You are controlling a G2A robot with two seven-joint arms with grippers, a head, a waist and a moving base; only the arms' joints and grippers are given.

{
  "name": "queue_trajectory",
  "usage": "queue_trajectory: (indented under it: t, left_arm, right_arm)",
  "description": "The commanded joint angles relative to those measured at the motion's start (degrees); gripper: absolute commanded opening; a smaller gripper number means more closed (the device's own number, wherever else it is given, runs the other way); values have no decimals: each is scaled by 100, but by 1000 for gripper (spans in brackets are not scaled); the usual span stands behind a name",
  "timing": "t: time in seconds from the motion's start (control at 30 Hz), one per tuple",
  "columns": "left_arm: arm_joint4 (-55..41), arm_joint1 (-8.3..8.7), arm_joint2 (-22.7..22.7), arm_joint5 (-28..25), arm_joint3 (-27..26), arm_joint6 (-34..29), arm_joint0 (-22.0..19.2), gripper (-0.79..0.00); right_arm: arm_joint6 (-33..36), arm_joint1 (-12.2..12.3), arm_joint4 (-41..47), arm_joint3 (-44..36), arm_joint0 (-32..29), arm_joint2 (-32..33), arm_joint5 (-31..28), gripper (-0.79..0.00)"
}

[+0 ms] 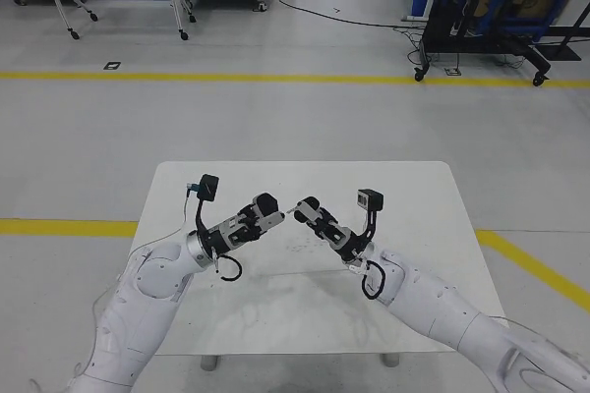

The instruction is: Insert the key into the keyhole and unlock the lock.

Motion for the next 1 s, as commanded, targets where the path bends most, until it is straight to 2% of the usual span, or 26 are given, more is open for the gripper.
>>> queue_trajectory:
  t: [0.0,0.33,0.63,0.73,0.8,0.97]
  left_arm:
    - [-8,4,13,10,7,-10,-15,-443]
    - [-82,13,135,198,80,-130,-99,-536]
    - [108,15,235,331,126,-144,-203,-723]
    - [168,15,272,344,117,-130,-204,-739]
    - [190,17,286,351,115,-123,-207,-779]
    - [199,24,302,370,113,-106,-209,-785]
  right_arm:
    - [238,-37,89,37,-4,64,0,-785]
    - [920,-204,228,100,-140,417,0,-785]
    - [1354,-313,327,96,-330,800,0,-785]
    - [1504,-345,344,85,-388,925,0,-785]
    - [1599,-366,338,83,-422,1008,0,-785]
    - [1817,-421,302,117,-499,1181,0,-785]
